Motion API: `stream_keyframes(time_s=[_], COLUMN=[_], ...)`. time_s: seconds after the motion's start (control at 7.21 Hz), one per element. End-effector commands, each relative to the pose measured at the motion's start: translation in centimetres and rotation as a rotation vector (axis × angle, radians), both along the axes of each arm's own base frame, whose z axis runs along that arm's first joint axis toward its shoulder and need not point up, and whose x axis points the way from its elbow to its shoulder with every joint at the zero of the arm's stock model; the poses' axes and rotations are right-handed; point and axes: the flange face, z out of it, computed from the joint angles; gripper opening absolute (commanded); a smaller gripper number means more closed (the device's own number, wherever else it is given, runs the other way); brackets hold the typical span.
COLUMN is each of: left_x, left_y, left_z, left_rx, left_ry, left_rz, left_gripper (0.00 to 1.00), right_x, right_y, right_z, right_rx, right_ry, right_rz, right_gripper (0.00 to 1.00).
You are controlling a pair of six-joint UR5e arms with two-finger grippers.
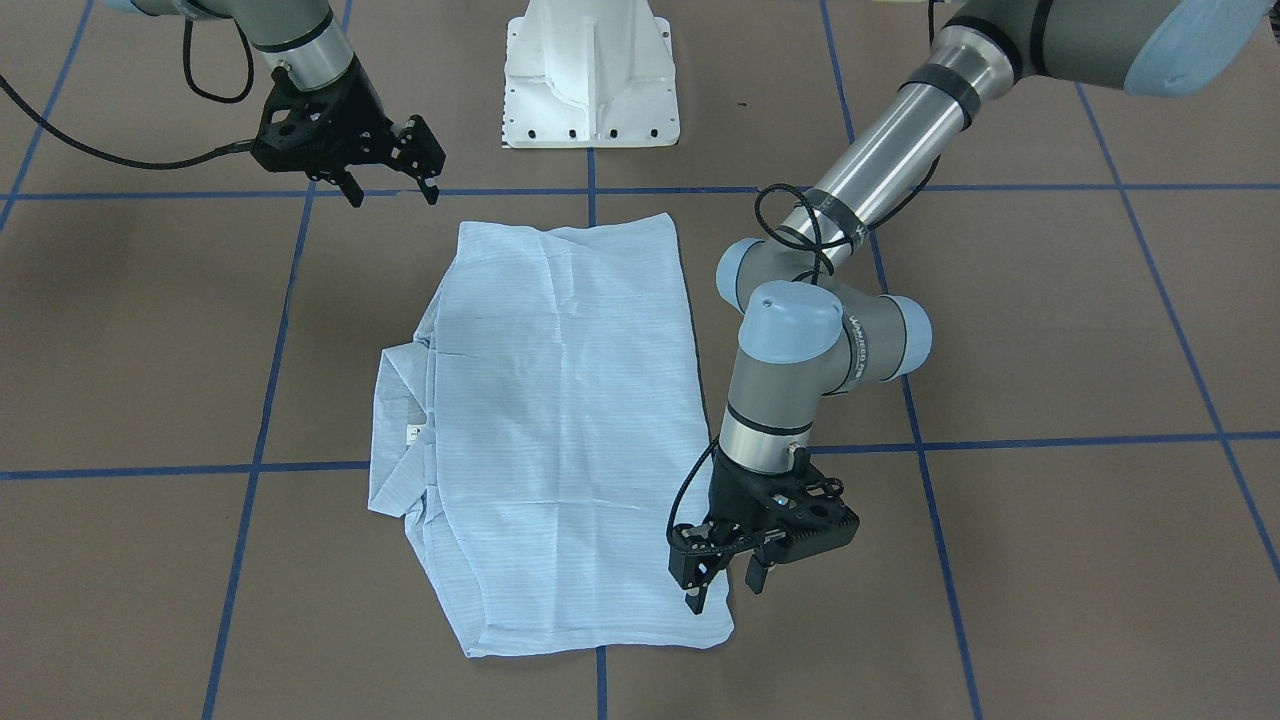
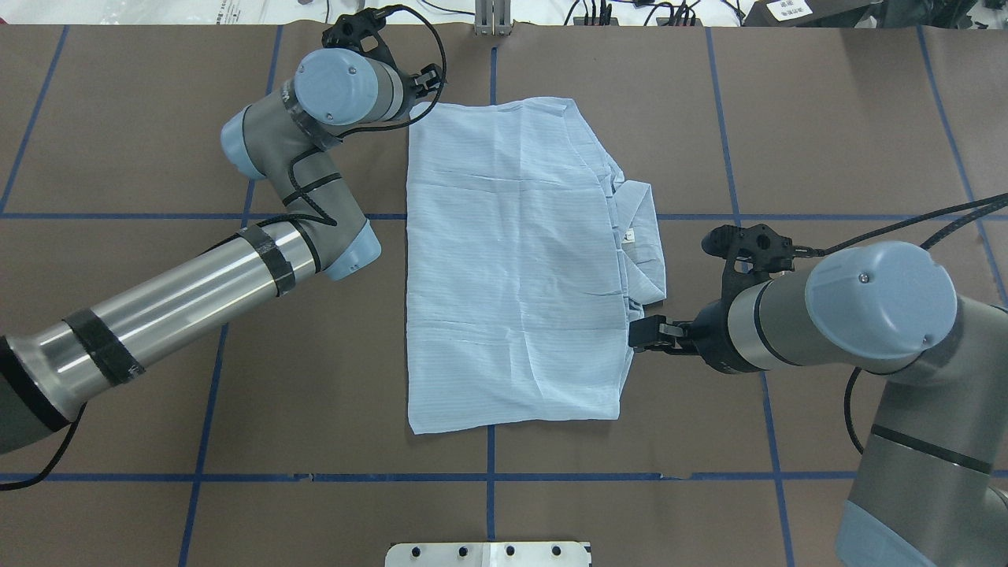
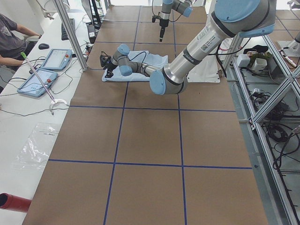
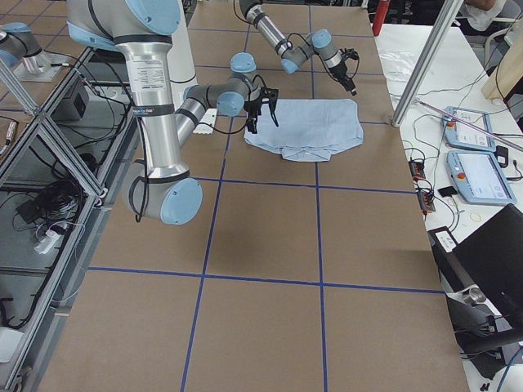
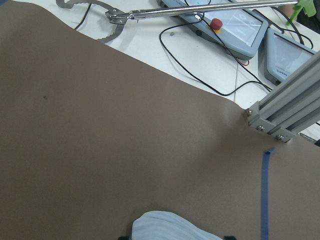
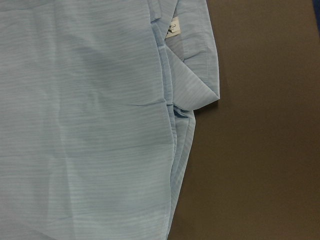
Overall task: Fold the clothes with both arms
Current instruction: 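Release the shirt corner and bring the left gripper back toward the robot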
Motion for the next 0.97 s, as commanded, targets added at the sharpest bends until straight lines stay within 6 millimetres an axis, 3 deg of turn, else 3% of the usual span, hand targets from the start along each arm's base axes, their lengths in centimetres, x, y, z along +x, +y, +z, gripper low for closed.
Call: stream_keyframes(time_s=[0.0,0.28,0.42,0.55,0.83], left_x=[-3.4,-6.0,-7.3,-6.7,-2.7], left_y=[5.4,10.5,15.2,20.6,27.4], left_z=[2.9,0.2,-0.1,-1.3,-3.5], left_rx=[-0.042,-0.078,-0.100,-0.174,-0.303], left_ry=[0.066,0.084,0.088,0.115,0.213], left_rz=[0.163,0.229,0.292,0.324,0.329], left_gripper=[1.00,1.00,1.00,1.00,0.99], right_x=[-0.4,-0.5,-0.4,-0.4,-0.3], right_y=[-0.2,-0.2,-0.2,-0.2,-0.3], right_z=[0.4,0.5,0.5,0.5,0.5], right_rx=[-0.003,-0.006,-0.005,-0.005,-0.005], right_ry=[0.010,0.012,0.011,0.011,0.012], right_rz=[0.001,0.002,0.002,0.002,0.003], right_gripper=[1.00,1.00,1.00,1.00,1.00])
